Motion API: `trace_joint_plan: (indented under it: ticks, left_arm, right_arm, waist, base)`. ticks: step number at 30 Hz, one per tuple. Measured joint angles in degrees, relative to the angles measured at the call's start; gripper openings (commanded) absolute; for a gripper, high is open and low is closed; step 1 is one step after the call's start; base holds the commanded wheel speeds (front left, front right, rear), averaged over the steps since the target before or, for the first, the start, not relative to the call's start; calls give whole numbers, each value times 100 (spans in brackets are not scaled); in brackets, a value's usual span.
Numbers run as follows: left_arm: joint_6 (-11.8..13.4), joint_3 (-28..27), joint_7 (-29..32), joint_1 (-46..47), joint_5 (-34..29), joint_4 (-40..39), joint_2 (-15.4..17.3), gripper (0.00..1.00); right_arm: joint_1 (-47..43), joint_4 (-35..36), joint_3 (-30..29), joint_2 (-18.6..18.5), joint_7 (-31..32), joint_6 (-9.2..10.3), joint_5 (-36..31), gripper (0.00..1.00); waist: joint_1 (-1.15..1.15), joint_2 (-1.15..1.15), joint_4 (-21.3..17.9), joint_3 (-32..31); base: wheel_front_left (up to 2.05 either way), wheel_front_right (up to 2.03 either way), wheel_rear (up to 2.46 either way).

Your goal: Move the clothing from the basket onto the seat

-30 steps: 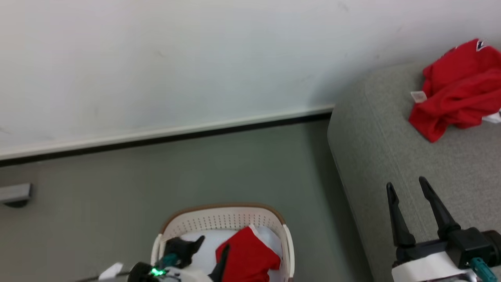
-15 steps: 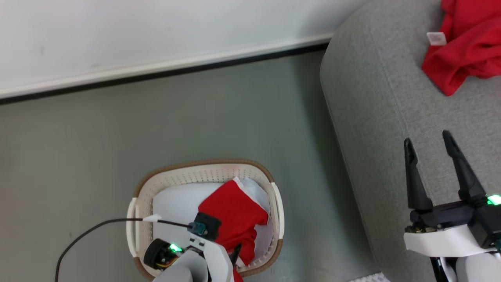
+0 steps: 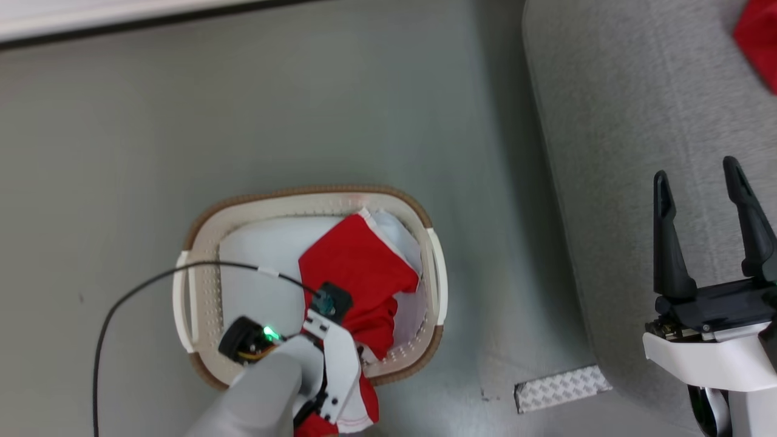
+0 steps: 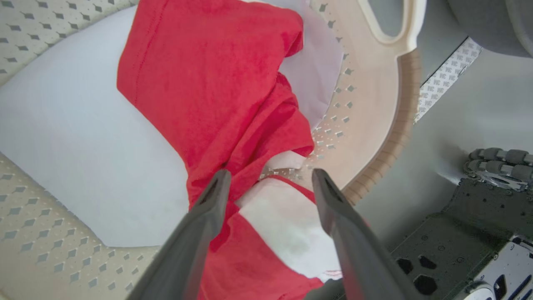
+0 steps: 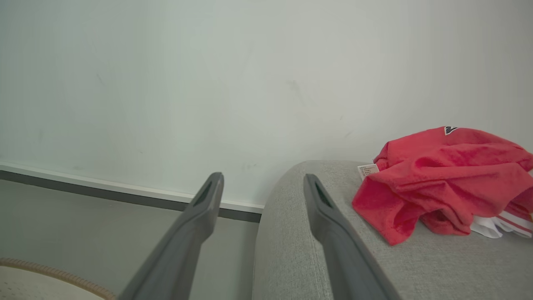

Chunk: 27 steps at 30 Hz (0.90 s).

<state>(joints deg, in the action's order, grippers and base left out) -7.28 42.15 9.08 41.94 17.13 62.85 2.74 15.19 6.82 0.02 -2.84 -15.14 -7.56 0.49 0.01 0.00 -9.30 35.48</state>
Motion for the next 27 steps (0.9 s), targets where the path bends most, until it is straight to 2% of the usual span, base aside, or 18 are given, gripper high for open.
trace_joint_plan:
  ticks: [10,27]
  left_arm:
    - [24,401,5,602,5,528,-2,100]
    - [31,677,75,1221,-112,1003,109,100]
  right_arm:
    - [96,260,3,-1,0,0,56,100]
    - [200,398,-1,-2,0,0,372,100]
  waist:
    - [0,0,-25,654]
    - [-1,0,-215,1275]
  base:
    - [0,0,0]
    - [0,0,0]
